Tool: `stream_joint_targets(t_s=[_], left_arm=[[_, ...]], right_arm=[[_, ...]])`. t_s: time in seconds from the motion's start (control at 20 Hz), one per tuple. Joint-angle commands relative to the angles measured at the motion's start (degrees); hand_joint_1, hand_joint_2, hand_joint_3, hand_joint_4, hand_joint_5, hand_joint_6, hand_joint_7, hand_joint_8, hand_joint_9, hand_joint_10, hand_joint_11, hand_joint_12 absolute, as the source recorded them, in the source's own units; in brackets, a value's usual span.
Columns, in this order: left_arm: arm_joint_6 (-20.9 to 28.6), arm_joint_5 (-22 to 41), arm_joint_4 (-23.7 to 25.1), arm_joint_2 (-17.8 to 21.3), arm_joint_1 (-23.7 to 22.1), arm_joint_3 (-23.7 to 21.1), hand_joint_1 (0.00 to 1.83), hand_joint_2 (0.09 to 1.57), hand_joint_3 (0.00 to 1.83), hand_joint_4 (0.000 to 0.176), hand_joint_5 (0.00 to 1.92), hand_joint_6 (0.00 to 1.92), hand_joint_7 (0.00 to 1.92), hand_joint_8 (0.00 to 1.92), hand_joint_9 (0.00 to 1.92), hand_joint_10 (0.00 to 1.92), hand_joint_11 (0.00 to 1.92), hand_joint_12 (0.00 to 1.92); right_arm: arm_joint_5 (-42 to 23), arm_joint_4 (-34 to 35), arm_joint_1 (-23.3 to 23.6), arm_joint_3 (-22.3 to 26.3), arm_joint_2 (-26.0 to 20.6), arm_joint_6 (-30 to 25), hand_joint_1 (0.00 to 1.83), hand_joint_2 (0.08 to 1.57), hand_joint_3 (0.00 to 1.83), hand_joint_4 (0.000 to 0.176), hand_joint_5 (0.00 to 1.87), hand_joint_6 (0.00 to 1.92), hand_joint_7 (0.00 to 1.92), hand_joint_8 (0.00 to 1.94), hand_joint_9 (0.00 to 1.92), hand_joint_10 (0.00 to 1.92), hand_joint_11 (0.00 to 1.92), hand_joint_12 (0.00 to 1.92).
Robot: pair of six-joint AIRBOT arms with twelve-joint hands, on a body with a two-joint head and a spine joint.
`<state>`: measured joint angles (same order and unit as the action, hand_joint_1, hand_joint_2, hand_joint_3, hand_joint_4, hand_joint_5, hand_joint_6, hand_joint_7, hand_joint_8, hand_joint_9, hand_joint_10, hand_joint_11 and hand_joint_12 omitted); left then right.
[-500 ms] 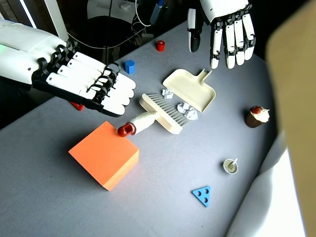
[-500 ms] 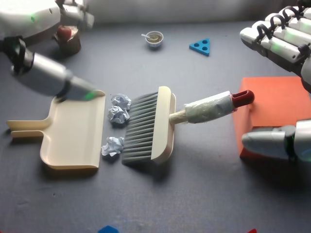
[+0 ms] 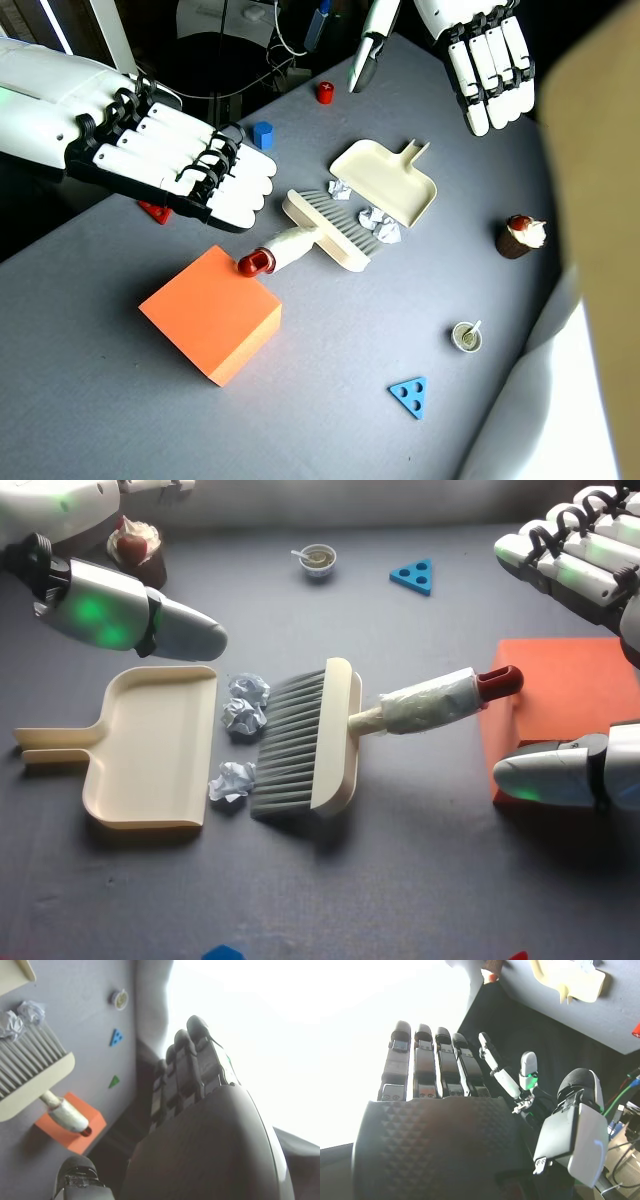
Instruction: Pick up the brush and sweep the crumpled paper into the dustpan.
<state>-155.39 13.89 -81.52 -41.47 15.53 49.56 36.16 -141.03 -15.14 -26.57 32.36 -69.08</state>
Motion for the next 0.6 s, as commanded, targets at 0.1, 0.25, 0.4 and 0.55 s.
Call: stream_joint_targets(t_s=[0.1, 0.25, 0.4, 0.55], left_arm=[[-0.3, 0.4, 0.4, 1.1, 2.4, -0.1, 0.26, 0.92, 0.02, 0.000, 0.09, 0.00, 0.14, 0.00, 0.16, 0.00, 0.10, 0.25], [-0.4, 0.4, 2.0, 1.2, 4.0, 0.3, 0.63, 0.96, 0.02, 0.000, 0.06, 0.00, 0.10, 0.00, 0.13, 0.00, 0.09, 0.25], [3.7, 1.1, 5.2, 0.9, 5.9, 1.3, 0.93, 0.92, 0.00, 0.000, 0.00, 0.00, 0.02, 0.00, 0.07, 0.00, 0.07, 0.24], [21.1, 3.6, 19.0, 0.6, 10.7, 2.7, 0.99, 0.96, 0.01, 0.000, 0.03, 0.01, 0.02, 0.00, 0.06, 0.00, 0.05, 0.24]], right_arm=[[5.7, -2.1, 0.7, 0.0, -0.7, -0.1, 0.00, 0.86, 0.00, 0.000, 0.00, 0.00, 0.04, 0.00, 0.06, 0.00, 0.04, 0.09], [5.7, -2.1, 0.7, 0.0, -0.7, -0.1, 0.00, 0.86, 0.00, 0.000, 0.04, 0.01, 0.07, 0.01, 0.09, 0.01, 0.07, 0.10], [5.7, -2.1, 0.7, 0.0, -0.7, -0.1, 0.00, 0.86, 0.00, 0.000, 0.04, 0.01, 0.08, 0.01, 0.10, 0.01, 0.07, 0.09], [5.7, -2.1, 0.7, 0.0, -0.7, -0.1, 0.00, 0.86, 0.00, 0.000, 0.04, 0.00, 0.07, 0.00, 0.08, 0.00, 0.05, 0.07]])
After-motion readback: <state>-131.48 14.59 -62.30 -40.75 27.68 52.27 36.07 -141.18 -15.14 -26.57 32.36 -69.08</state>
